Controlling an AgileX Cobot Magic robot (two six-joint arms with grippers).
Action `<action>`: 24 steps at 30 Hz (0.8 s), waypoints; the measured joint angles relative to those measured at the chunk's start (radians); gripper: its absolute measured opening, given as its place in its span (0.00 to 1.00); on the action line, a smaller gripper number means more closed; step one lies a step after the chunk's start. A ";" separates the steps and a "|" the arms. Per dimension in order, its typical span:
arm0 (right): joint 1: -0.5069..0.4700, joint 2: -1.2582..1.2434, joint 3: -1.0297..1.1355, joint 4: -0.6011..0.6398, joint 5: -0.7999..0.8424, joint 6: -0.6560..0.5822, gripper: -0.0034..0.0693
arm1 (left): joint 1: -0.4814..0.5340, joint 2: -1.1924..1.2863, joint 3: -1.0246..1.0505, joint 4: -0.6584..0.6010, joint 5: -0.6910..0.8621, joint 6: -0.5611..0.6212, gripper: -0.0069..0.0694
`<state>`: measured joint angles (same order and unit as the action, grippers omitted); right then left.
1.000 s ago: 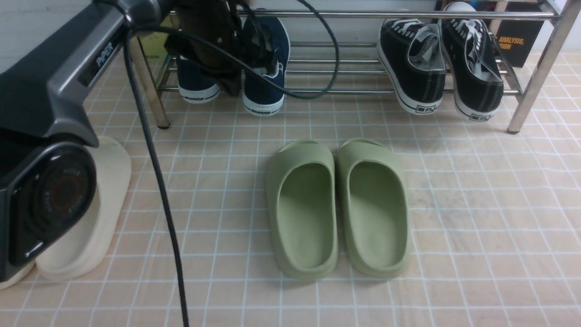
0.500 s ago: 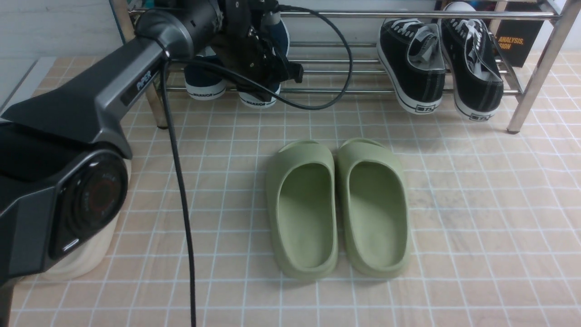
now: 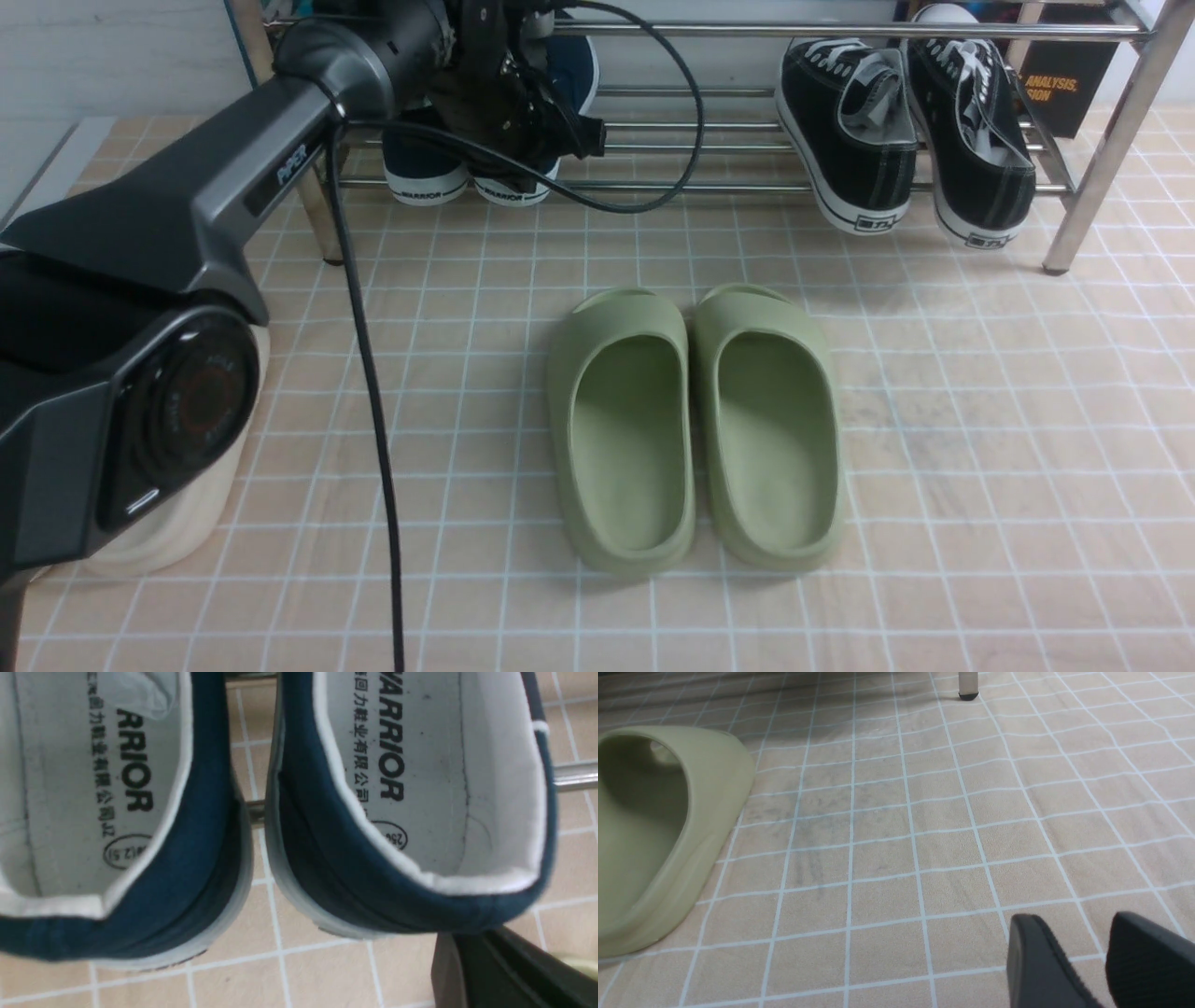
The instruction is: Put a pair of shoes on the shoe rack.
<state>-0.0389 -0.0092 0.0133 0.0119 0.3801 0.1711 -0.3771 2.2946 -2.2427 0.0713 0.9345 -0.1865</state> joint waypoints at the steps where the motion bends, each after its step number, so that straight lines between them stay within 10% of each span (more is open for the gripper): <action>1: 0.000 0.000 0.000 0.000 0.000 0.000 0.38 | 0.001 -0.010 0.000 0.000 0.012 0.022 0.12; 24: 0.000 0.000 0.000 0.000 0.000 0.000 0.38 | 0.004 -0.568 0.026 0.188 0.300 0.144 0.12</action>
<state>-0.0389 -0.0092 0.0133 0.0119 0.3801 0.1711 -0.3731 1.7263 -2.2165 0.2592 1.2345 -0.0421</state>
